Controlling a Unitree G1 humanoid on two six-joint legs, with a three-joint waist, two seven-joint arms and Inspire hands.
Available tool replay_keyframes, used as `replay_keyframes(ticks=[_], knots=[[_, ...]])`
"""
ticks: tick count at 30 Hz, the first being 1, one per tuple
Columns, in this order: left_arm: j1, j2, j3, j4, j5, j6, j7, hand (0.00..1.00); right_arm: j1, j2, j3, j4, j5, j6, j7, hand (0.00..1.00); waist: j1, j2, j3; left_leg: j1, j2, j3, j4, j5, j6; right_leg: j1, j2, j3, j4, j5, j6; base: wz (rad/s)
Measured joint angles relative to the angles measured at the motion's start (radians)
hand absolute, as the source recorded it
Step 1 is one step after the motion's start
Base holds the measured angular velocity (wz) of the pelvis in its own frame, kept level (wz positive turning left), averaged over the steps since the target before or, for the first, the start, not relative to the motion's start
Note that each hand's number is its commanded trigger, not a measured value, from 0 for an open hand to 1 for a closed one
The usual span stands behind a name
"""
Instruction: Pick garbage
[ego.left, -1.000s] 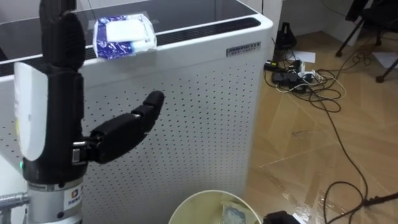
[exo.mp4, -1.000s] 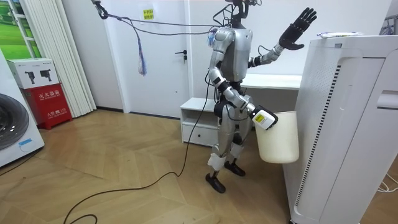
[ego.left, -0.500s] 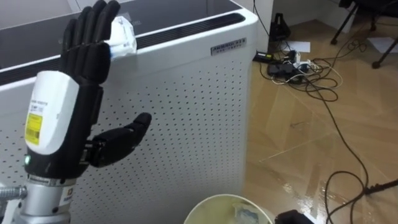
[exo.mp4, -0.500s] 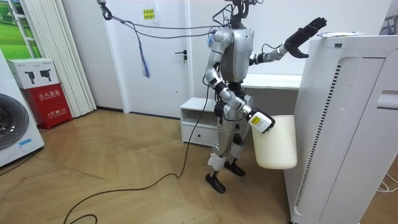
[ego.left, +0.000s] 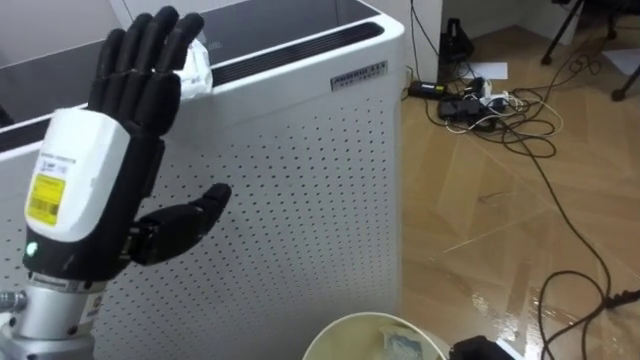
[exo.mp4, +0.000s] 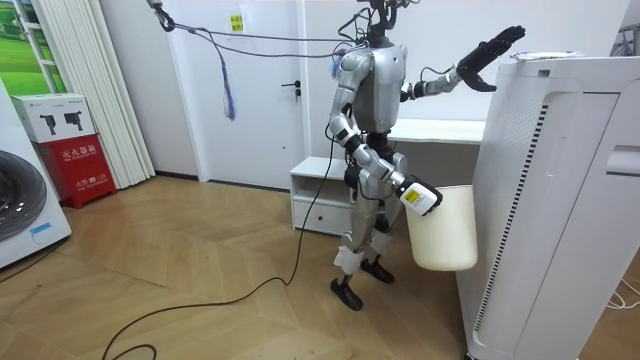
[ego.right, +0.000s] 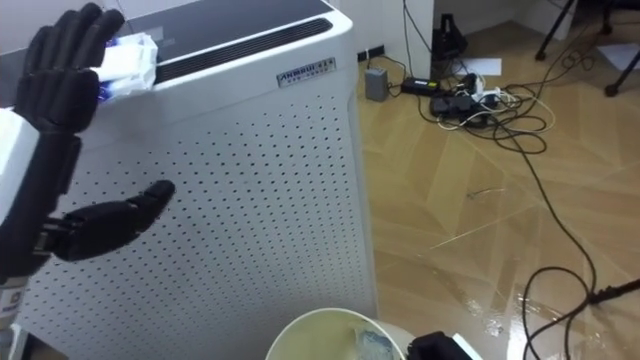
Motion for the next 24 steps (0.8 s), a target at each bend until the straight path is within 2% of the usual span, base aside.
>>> replay_keyframes(ticks=[3,7,12,20,24], knots=[[-0.010,0.010,0.058,-0.002,0.067,0.002,0.012,0.00,0.003,0.005,0.000,0.001,0.000,0.008,-0.006,1.00,0.015,0.000,0.0000,0.006,0.001,0.005,-0.003,0.000,0.000,0.003,0.000,0.005,0.000,0.000,0.000,-0.05],[-0.010,0.020,0.072,-0.008,0.125,0.004,0.057,0.00,0.005,0.009,0.002,0.001,0.000,0.009,-0.008,1.00,0.029,0.001,-0.0002,0.014,0.001,0.001,-0.003,0.000,0.000,0.014,0.000,0.000,-0.002,0.000,0.000,0.04],[-0.009,0.040,0.074,-0.012,0.126,0.004,0.097,0.00,0.011,0.016,0.011,0.003,0.001,0.010,-0.009,1.00,0.044,0.001,-0.0003,0.014,0.000,0.000,0.000,0.000,0.000,0.015,0.000,-0.001,-0.002,0.000,0.000,0.00],[-0.009,0.042,0.075,-0.018,0.126,0.007,0.119,0.00,0.014,0.016,0.051,0.003,0.001,0.031,-0.006,1.00,0.045,0.002,-0.0012,0.012,-0.001,0.001,0.001,0.000,0.000,0.016,-0.001,-0.003,-0.002,0.000,0.000,0.00],[-0.009,0.042,0.075,-0.018,0.126,0.024,0.116,0.00,0.016,0.016,0.050,0.003,0.001,0.036,-0.011,1.00,0.042,0.002,-0.0017,0.013,-0.001,0.002,0.001,0.000,0.000,0.017,-0.001,-0.004,-0.002,0.000,0.000,0.00]])
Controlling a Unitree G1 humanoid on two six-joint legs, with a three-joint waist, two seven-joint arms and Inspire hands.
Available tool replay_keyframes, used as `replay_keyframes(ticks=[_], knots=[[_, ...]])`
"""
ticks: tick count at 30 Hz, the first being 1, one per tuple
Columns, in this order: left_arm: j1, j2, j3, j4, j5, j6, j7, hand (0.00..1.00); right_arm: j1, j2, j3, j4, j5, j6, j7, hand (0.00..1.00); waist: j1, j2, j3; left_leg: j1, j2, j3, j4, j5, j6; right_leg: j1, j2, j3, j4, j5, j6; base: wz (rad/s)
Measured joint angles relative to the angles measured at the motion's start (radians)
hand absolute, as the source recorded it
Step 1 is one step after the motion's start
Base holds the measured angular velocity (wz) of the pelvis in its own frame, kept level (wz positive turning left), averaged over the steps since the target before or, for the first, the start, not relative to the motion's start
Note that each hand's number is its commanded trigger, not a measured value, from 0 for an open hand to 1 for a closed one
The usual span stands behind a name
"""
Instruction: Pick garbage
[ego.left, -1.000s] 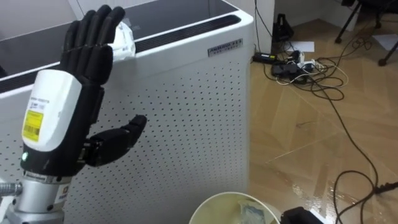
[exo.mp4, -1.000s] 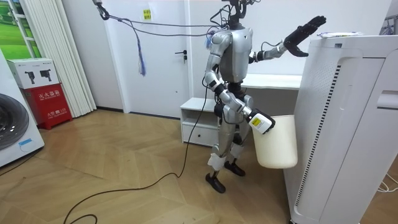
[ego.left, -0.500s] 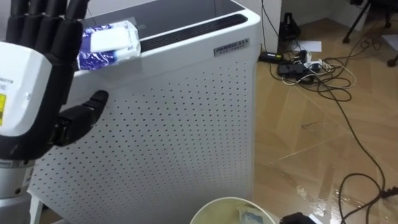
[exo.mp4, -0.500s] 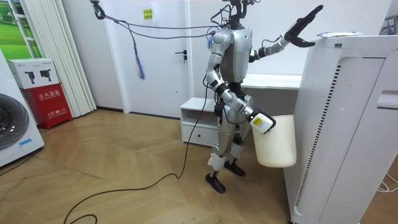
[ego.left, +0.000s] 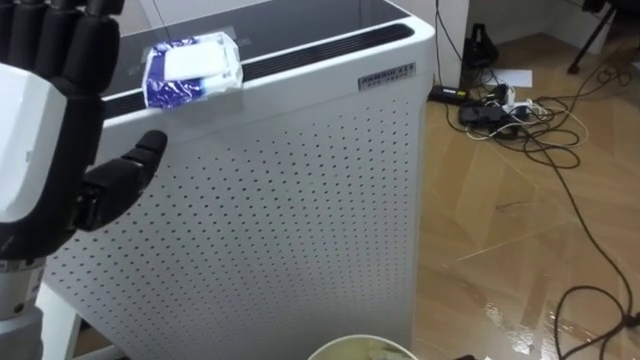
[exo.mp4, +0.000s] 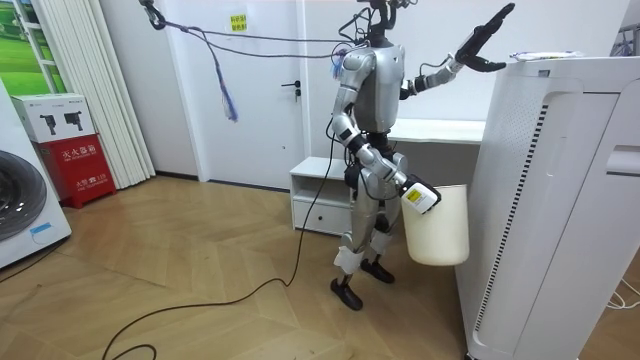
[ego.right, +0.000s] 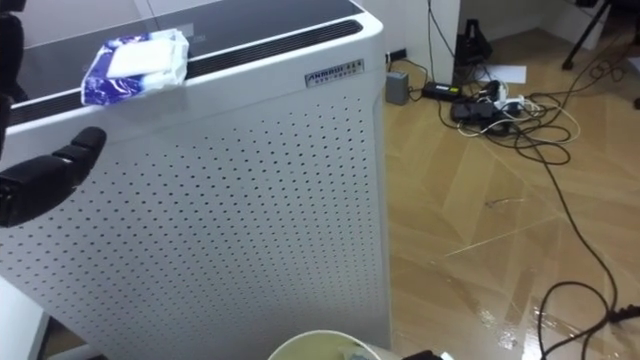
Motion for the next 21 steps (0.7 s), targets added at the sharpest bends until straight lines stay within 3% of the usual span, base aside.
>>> replay_keyframes(ticks=[6,11,21], knots=[[0.008,0.000,-0.005,0.000,0.001,0.032,-0.050,0.00,0.001,0.000,0.000,0.000,0.000,0.014,0.006,1.00,-0.016,0.000,0.0000,0.000,0.000,0.000,0.002,0.000,0.000,0.001,-0.001,-0.001,-0.001,0.000,0.000,0.00],[0.009,0.000,-0.061,0.002,-0.002,0.075,-0.091,0.00,0.001,-0.002,0.000,-0.003,0.000,0.017,0.016,1.00,-0.041,0.000,0.0001,0.000,-0.001,-0.001,0.002,0.000,0.000,0.001,-0.001,0.000,0.000,0.000,0.000,0.00],[0.005,0.000,-0.120,0.002,0.002,0.090,-0.171,0.00,0.001,-0.006,0.000,-0.004,0.000,0.017,0.024,1.00,-0.063,0.001,0.0006,0.002,0.002,0.004,-0.001,0.000,0.000,-0.006,0.002,0.008,0.000,0.000,0.000,-0.01]])
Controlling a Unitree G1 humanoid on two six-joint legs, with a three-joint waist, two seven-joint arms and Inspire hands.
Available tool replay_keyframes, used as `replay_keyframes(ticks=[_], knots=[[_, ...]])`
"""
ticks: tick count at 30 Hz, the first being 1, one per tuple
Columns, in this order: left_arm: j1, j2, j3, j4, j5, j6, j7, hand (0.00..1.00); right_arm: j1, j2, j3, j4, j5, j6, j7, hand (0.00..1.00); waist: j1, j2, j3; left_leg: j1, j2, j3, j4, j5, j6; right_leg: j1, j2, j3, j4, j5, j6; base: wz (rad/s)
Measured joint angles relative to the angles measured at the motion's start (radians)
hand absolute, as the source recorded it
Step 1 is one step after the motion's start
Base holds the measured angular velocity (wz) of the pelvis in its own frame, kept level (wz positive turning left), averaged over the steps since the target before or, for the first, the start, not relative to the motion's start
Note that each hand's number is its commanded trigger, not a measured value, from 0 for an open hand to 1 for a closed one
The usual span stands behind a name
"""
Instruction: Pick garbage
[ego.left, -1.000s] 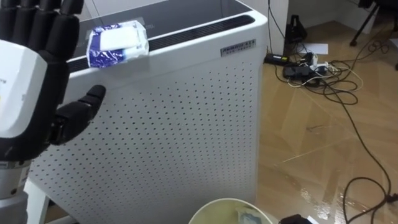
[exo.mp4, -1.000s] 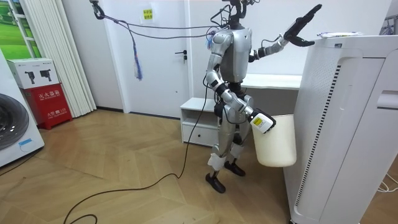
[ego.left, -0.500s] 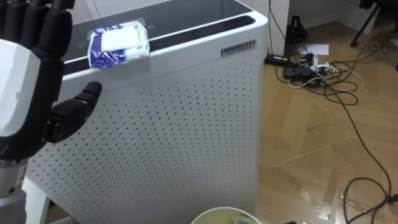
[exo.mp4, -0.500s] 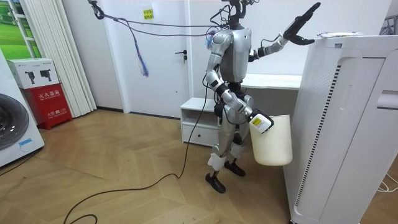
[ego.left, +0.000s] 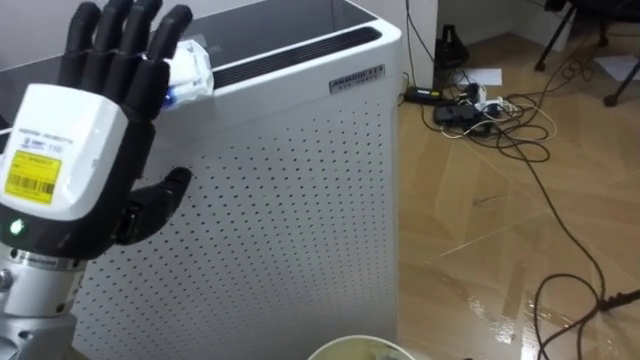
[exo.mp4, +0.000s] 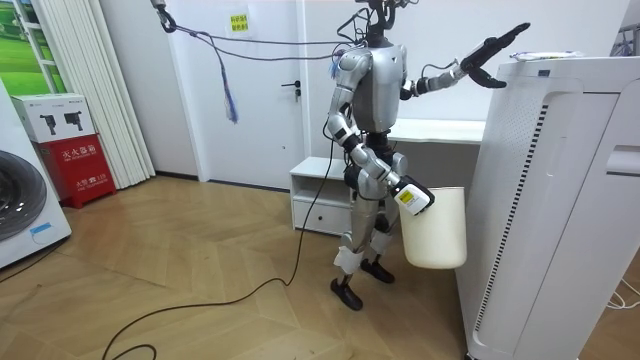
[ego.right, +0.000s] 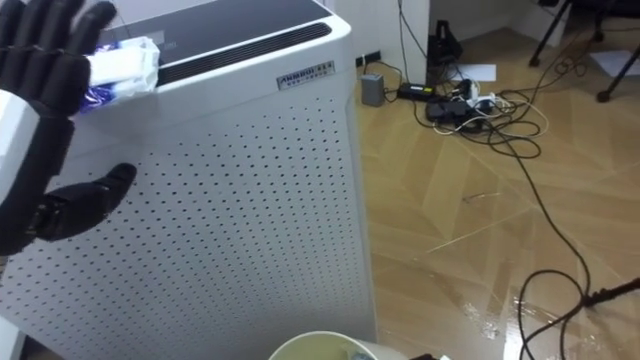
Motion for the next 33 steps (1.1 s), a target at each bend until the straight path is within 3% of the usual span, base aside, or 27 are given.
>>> replay_keyframes(ticks=[11,16,20,29,33], knots=[[-0.019,0.000,-0.001,0.003,0.001,0.016,-0.062,0.00,0.000,-0.012,0.000,-0.044,-0.027,0.000,0.000,1.00,-0.017,0.003,0.0008,0.001,0.000,0.007,-0.006,0.000,0.000,-0.002,0.001,0.009,-0.001,0.000,0.000,-0.01],[-0.072,0.002,0.000,0.026,0.000,0.054,-0.095,0.00,0.003,-0.013,-0.008,-0.044,-0.061,0.014,0.001,1.00,-0.017,0.025,-0.0004,0.002,0.001,0.007,-0.007,0.000,0.000,0.000,0.001,0.009,0.000,0.000,0.000,0.00],[-0.079,0.007,0.000,0.032,-0.001,0.058,-0.114,0.00,0.017,-0.026,-0.008,-0.045,-0.067,0.023,0.002,1.00,-0.001,0.045,-0.0015,0.009,0.001,0.011,-0.013,0.000,0.000,0.000,0.001,0.015,0.000,0.000,0.000,-0.05],[-0.089,0.008,0.000,0.051,-0.020,0.058,-0.124,0.00,0.019,-0.033,-0.008,-0.046,-0.068,0.023,0.013,1.00,0.009,0.043,0.0007,0.015,0.001,0.019,-0.013,0.000,0.000,0.002,0.001,0.025,0.000,0.000,0.000,0.00],[-0.092,0.008,0.001,0.069,-0.031,0.058,-0.126,0.00,0.019,-0.033,-0.012,-0.046,-0.067,0.043,0.009,1.00,0.008,0.043,0.0004,0.016,0.002,0.021,-0.012,0.000,0.000,0.003,0.001,0.026,0.002,0.000,0.000,0.00]])
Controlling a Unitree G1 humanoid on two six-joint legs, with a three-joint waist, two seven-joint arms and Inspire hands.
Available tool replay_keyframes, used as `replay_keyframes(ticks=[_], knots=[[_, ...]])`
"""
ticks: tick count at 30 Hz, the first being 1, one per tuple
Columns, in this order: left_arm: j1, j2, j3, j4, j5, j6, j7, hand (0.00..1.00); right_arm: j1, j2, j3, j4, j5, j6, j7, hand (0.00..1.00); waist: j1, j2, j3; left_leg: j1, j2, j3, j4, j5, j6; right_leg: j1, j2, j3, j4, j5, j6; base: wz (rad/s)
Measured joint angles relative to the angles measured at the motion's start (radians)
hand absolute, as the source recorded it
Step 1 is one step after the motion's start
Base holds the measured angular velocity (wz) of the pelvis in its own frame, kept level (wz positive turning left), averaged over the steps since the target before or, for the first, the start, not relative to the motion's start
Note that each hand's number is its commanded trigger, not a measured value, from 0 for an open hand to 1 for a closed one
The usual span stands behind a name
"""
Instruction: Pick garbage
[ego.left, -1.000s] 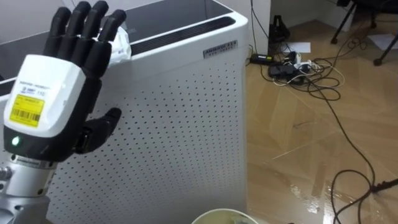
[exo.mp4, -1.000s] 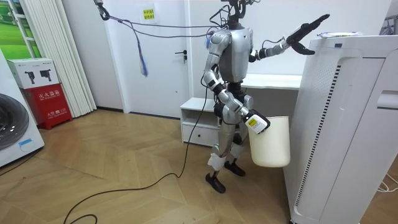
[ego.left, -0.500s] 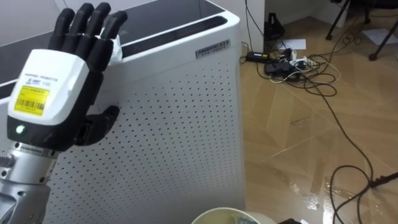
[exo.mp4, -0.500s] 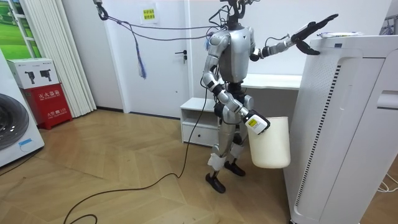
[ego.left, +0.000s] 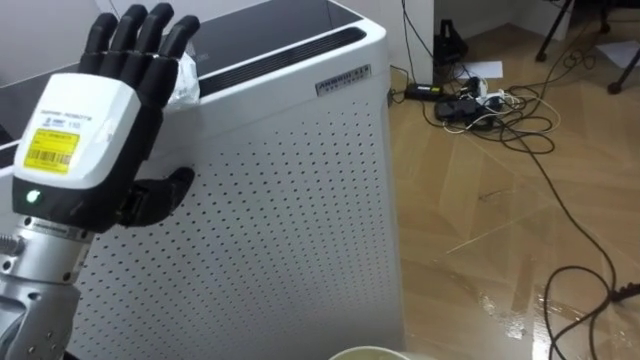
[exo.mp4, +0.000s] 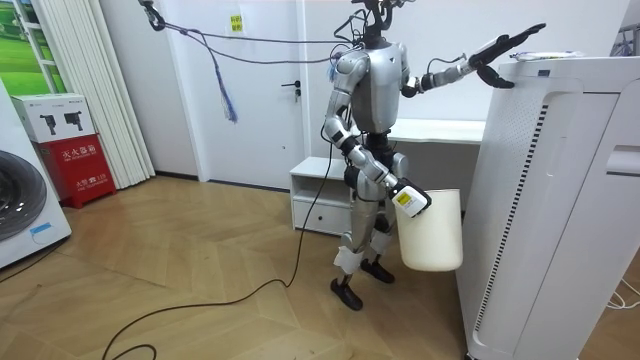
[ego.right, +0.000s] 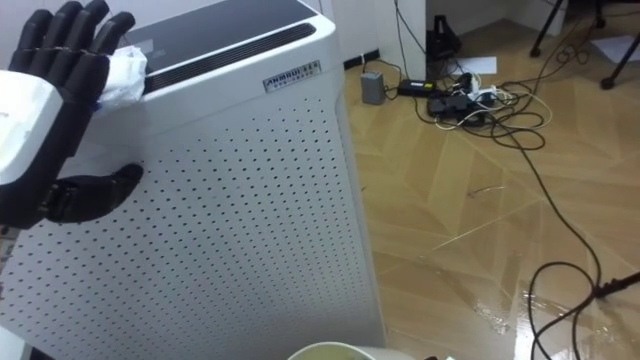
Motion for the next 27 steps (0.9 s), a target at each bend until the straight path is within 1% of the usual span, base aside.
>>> replay_keyframes(ticks=[2,5,8,10,11,13,15,16,18,21,24,26,27], knots=[[-0.001,0.000,0.003,0.000,-0.011,0.000,-0.018,0.00,0.000,-0.001,-0.005,0.000,-0.003,0.013,-0.002,1.00,0.001,0.000,-0.0002,0.000,0.000,0.000,0.001,0.000,0.000,-0.001,0.000,0.000,0.001,0.000,0.000,0.00],[-0.004,0.002,0.013,0.000,-0.018,0.000,-0.038,0.00,0.000,-0.001,-0.008,0.000,-0.020,0.017,-0.001,1.00,0.002,0.000,0.0002,0.000,0.000,0.001,0.001,0.000,0.000,-0.001,0.000,0.000,0.001,0.000,0.000,0.00],[-0.024,0.008,0.014,0.003,-0.033,0.000,-0.061,0.00,0.000,-0.001,-0.009,0.000,-0.042,0.018,0.000,1.00,0.002,-0.001,0.0007,0.000,0.000,0.001,0.001,0.000,0.000,-0.001,0.000,0.002,0.002,0.000,0.000,0.00],[-0.035,0.033,0.014,0.005,-0.044,0.000,-0.087,0.00,0.000,-0.001,-0.010,0.000,-0.042,0.019,-0.001,1.00,0.000,-0.001,0.0008,0.002,0.000,0.001,0.001,0.000,0.000,0.000,0.000,0.000,0.003,0.000,0.000,0.00],[-0.035,0.040,0.014,0.007,-0.056,0.000,-0.093,0.00,0.000,-0.001,-0.010,0.000,-0.042,0.019,-0.001,1.00,-0.001,-0.002,0.0016,0.002,0.000,0.001,0.001,0.000,0.000,0.000,0.000,0.000,0.003,0.000,0.000,0.00],[-0.039,0.066,0.014,0.026,-0.110,0.000,-0.114,0.00,0.000,-0.001,-0.009,0.000,-0.042,0.019,-0.003,1.00,-0.001,-0.004,0.0026,0.002,0.000,0.002,0.001,0.000,0.000,-0.001,0.000,0.001,0.006,0.000,0.000,0.00],[-0.050,0.067,0.014,0.051,-0.160,0.000,-0.139,0.00,0.000,-0.001,-0.010,0.000,-0.042,0.021,-0.003,1.00,0.001,-0.003,0.0019,0.004,0.000,0.004,0.002,0.000,0.000,-0.003,0.000,0.002,0.009,-0.001,0.001,0.00],[-0.055,0.067,0.014,0.063,-0.182,0.000,-0.161,0.00,0.000,-0.001,-0.010,0.000,-0.042,0.022,-0.001,1.00,0.002,-0.004,0.0027,0.007,0.000,0.006,0.002,0.000,0.000,-0.007,-0.001,0.004,0.012,-0.003,0.001,-0.06],[-0.057,0.067,0.016,0.079,-0.211,0.001,-0.194,0.00,0.000,-0.001,-0.012,0.000,-0.042,0.024,0.002,1.00,0.006,-0.003,0.0021,0.008,0.000,0.018,0.002,0.000,0.000,-0.017,-0.001,0.014,0.021,-0.012,0.003,-0.12],[-0.057,0.067,0.019,0.107,-0.231,0.001,-0.245,0.00,0.000,0.000,-0.012,0.000,-0.042,0.040,0.005,1.00,0.005,0.001,-0.0013,0.009,0.000,0.021,0.003,0.000,0.000,-0.018,-0.001,0.018,0.024,-0.012,0.004,-0.04],[-0.061,0.067,0.023,0.113,-0.232,0.004,-0.296,0.00,-0.002,0.000,-0.012,0.000,-0.042,0.051,0.012,1.00,0.011,0.001,-0.0010,0.004,0.001,0.028,0.007,0.000,0.000,-0.036,-0.001,0.025,0.046,-0.019,0.003,-0.04],[-0.076,0.067,0.026,0.113,-0.233,0.007,-0.322,0.00,-0.002,-0.001,-0.013,0.000,-0.042,0.060,0.012,1.00,0.016,0.001,-0.0011,-0.004,0.001,0.029,0.011,0.000,0.000,-0.045,-0.001,0.026,0.054,-0.020,0.002,-0.04],[-0.088,0.067,0.027,0.121,-0.251,0.008,-0.341,0.00,-0.001,-0.001,-0.014,0.000,-0.042,0.067,0.012,1.00,0.018,0.001,-0.0013,-0.006,0.001,0.030,0.011,0.001,-0.001,-0.047,-0.001,0.026,0.056,-0.020,0.002,0.00]])
